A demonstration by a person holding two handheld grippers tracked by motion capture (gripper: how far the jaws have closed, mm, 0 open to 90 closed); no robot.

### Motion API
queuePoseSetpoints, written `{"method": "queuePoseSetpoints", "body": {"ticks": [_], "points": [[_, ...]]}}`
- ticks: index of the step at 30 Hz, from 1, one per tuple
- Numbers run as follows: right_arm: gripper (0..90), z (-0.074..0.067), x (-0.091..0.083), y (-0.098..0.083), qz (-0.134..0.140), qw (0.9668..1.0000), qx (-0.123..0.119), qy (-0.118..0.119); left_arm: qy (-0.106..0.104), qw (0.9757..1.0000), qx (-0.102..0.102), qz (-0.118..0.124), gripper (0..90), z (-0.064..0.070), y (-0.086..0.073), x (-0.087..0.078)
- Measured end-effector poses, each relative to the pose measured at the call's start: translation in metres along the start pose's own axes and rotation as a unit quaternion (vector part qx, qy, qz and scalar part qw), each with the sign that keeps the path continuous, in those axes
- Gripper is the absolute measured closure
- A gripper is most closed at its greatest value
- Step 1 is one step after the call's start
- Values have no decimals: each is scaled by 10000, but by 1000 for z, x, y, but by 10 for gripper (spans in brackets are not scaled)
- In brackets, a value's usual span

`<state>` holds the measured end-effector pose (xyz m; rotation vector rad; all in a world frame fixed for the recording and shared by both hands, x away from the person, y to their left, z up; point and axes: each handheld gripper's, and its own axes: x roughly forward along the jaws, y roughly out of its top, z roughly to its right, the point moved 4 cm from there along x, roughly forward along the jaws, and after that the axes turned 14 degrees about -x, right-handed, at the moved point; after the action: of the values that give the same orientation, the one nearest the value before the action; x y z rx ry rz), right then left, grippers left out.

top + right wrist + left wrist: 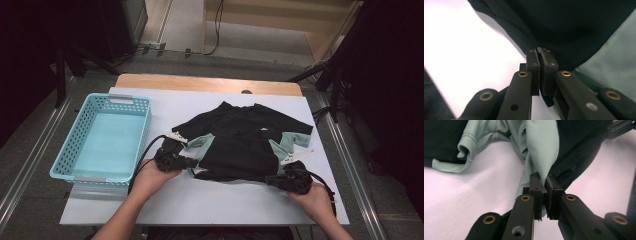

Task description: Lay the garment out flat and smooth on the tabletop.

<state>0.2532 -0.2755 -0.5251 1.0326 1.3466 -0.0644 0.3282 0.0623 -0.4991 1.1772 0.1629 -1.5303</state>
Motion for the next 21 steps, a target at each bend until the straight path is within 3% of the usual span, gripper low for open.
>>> {"method": "queuePoseSetpoints", "body": {"ticks": [21], "points": [[847,-24,-46,-24,474,9987,16,174,-508,9987,45,21,863,31,-19,-20]]}}
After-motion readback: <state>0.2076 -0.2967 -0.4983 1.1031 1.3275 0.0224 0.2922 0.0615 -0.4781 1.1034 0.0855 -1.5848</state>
